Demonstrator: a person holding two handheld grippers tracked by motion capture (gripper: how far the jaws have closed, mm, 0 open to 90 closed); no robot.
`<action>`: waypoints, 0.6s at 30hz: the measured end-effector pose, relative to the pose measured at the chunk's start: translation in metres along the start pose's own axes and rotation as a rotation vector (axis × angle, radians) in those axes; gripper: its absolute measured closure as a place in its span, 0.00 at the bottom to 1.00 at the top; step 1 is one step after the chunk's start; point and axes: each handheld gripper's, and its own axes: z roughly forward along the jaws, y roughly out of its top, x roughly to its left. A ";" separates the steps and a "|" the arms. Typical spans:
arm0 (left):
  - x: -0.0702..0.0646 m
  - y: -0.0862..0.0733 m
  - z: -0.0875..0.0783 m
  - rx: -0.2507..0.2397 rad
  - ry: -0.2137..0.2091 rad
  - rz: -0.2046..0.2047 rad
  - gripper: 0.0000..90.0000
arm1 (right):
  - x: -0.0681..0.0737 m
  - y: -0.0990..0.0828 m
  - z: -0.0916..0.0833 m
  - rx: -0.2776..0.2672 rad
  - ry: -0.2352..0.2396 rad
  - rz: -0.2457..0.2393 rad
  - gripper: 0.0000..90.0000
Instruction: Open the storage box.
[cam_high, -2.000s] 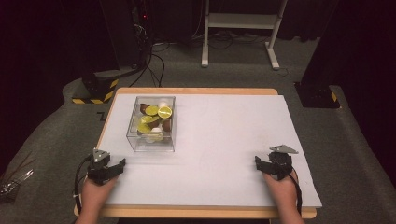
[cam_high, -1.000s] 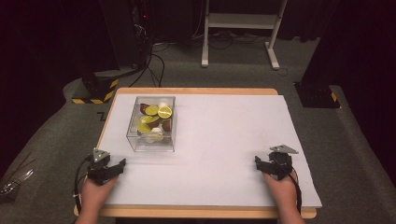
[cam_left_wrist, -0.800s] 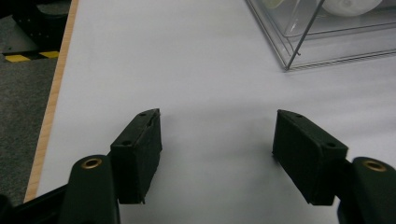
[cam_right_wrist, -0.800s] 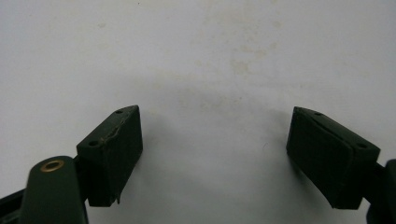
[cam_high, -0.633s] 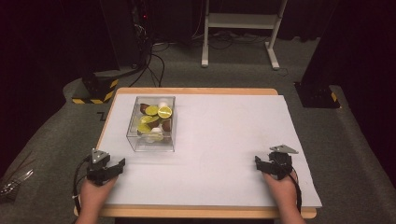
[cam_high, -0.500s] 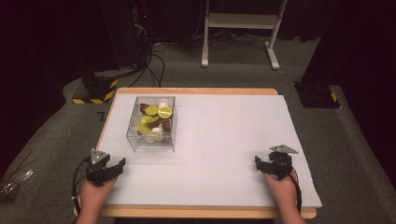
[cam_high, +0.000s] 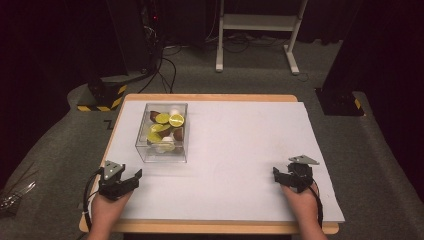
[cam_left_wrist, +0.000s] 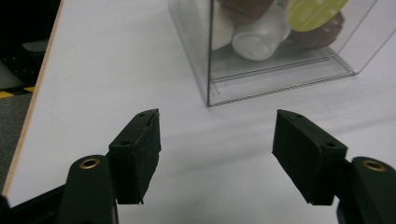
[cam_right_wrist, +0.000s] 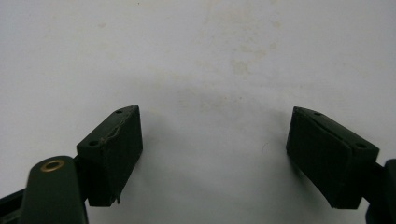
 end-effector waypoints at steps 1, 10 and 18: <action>-0.004 -0.001 -0.001 -0.003 -0.011 0.000 0.36 | 0.000 0.000 0.000 0.000 0.000 0.000 0.21; -0.021 -0.002 -0.004 -0.003 -0.044 0.015 0.34 | 0.000 0.000 0.000 0.002 0.000 0.004 0.20; -0.034 0.000 0.001 -0.013 -0.061 -0.001 0.33 | 0.000 0.000 0.000 0.002 -0.001 0.002 0.21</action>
